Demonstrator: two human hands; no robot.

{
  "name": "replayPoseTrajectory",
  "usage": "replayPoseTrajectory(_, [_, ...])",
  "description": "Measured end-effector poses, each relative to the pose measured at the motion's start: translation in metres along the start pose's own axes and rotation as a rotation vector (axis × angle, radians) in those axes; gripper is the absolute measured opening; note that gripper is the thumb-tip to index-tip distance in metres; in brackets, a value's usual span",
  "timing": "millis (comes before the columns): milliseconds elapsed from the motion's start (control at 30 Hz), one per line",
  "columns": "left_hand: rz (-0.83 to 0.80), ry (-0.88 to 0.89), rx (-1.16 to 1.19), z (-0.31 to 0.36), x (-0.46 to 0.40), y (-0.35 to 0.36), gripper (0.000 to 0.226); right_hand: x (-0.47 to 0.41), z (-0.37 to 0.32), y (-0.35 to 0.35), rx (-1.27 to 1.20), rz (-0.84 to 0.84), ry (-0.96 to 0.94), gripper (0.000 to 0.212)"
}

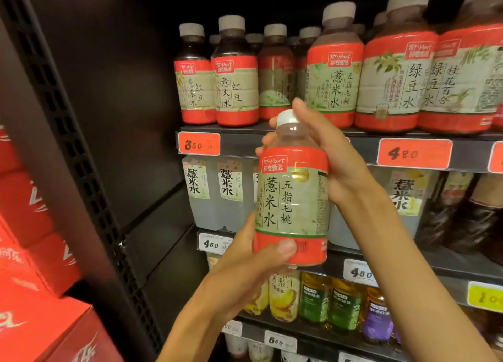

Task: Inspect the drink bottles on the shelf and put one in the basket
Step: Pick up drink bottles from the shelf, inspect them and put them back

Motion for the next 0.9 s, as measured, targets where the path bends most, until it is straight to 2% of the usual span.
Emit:
replayPoseTrajectory(33, [0.036, 0.021, -0.029, 0.005, 0.001, -0.004, 0.096, 0.000, 0.000, -0.003, 0.031, 0.026, -0.009, 0.033])
replayPoseTrajectory(167, [0.130, 0.117, -0.175, 0.018, 0.003, -0.011, 0.074, 0.001, 0.001, -0.008, 0.150, 0.102, -0.053, 0.030])
replayPoseTrajectory(300, [0.159, 0.058, -0.092, 0.009, 0.001, -0.011, 0.076, 0.002, -0.001, -0.001, 0.224, 0.045, -0.045, 0.035])
replayPoseTrajectory(367, [0.116, 0.015, 0.077, 0.002, 0.003, -0.010, 0.085, 0.003, 0.000, 0.004, 0.135, -0.044, 0.018, 0.036])
replayPoseTrajectory(433, [0.003, -0.041, 0.273, -0.004, 0.005, -0.001, 0.092, 0.006, 0.007, 0.014, -0.029, -0.111, 0.097, 0.039])
replayPoseTrajectory(500, [-0.198, -0.048, 0.426, -0.004, 0.007, 0.022, 0.077, 0.009, 0.016, 0.030, -0.258, -0.166, 0.140, 0.038])
replayPoseTrajectory(533, [-0.272, -0.059, 0.461, -0.004, 0.009, 0.031, 0.073, 0.011, 0.017, 0.038, -0.362, -0.199, 0.140, 0.036])
replayPoseTrajectory(600, [-0.296, -0.075, 0.429, -0.010, 0.009, 0.035, 0.075, 0.013, 0.014, 0.046, -0.441, -0.246, 0.096, 0.025])
replayPoseTrajectory(633, [-0.267, -0.066, 0.378, -0.011, 0.008, 0.031, 0.078, 0.013, 0.010, 0.046, -0.418, -0.255, 0.071, 0.019])
replayPoseTrajectory(700, [-0.104, -0.036, 0.232, -0.009, 0.009, 0.005, 0.079, 0.013, 0.003, 0.038, -0.293, -0.225, 0.041, 0.014])
replayPoseTrajectory(767, [0.089, 0.012, 0.048, 0.002, 0.013, -0.022, 0.076, 0.009, -0.003, 0.021, -0.115, -0.108, -0.002, 0.014])
replayPoseTrajectory(833, [0.173, 0.050, -0.091, 0.012, 0.017, -0.027, 0.082, 0.004, -0.010, 0.005, 0.039, 0.019, -0.075, 0.015])
replayPoseTrajectory(900, [0.252, 0.087, -0.253, 0.014, 0.015, -0.021, 0.076, 0.002, -0.010, 0.001, 0.128, 0.092, -0.105, 0.016])
Point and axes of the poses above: each hand's wrist, its own x-axis away from the middle knuckle, its own y-axis out of the palm, z = x × y, the point moved 10 cm from there along -x, towards the middle knuckle, and after that the axes turned 8 degrees about -y, right-handed, at the moved point
